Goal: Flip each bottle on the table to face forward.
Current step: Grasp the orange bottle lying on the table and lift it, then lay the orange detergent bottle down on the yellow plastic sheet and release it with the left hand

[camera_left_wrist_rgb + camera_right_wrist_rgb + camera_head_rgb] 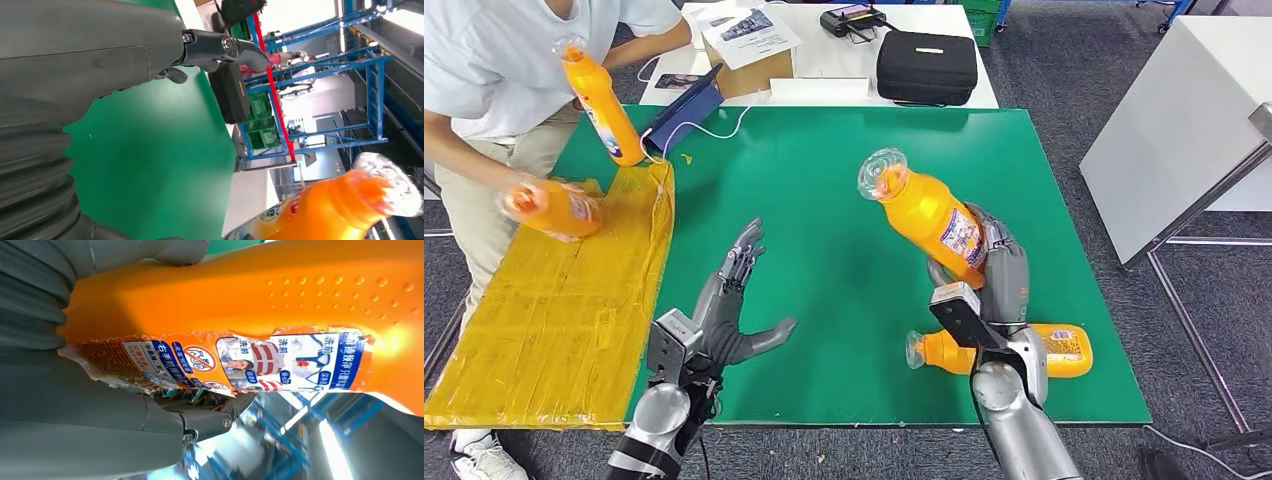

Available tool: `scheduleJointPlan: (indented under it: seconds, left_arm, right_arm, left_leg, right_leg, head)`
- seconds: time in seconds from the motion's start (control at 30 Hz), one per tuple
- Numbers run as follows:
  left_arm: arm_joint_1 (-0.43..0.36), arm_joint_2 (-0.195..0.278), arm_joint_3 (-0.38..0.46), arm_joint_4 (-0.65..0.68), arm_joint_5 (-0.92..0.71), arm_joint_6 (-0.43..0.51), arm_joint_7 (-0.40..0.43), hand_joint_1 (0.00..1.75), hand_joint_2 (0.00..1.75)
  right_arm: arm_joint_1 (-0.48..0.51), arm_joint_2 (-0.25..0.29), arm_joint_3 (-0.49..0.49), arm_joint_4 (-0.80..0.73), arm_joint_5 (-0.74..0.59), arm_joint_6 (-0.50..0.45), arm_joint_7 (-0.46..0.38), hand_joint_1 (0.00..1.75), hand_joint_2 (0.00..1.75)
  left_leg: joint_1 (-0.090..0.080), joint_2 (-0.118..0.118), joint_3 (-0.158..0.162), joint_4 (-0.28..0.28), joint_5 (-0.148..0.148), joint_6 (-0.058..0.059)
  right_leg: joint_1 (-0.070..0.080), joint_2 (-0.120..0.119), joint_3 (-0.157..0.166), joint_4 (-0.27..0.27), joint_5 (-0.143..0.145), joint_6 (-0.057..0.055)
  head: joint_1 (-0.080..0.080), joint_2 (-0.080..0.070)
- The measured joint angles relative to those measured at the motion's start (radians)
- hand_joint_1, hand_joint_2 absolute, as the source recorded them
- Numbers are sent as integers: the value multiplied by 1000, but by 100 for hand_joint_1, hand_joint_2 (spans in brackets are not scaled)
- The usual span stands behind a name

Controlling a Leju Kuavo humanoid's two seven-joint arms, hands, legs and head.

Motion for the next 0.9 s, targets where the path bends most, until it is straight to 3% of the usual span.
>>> scheduleJointPlan:
  seconds: [0.4, 0.9]
  left_arm:
    - [-31, 0, -21, 31, 10, -10, 14, 0, 175]
    - [-83, -6, -46, 75, 37, -34, 32, 0, 175]
  right_arm:
    - [9, 44, 48, -7, -15, 90, -15, 175, 175]
    - [-26, 135, 278, 151, -21, 177, -53, 175, 175]
  left_leg:
    - [0, 0, 0, 0, 0, 0]
    - [1, 0, 0, 0, 0, 0]
  right_leg:
    - [0, 0, 0, 0, 0, 0]
    - [1, 0, 0, 0, 0, -1]
  head:
    - [0, 0]
    - [0, 0]
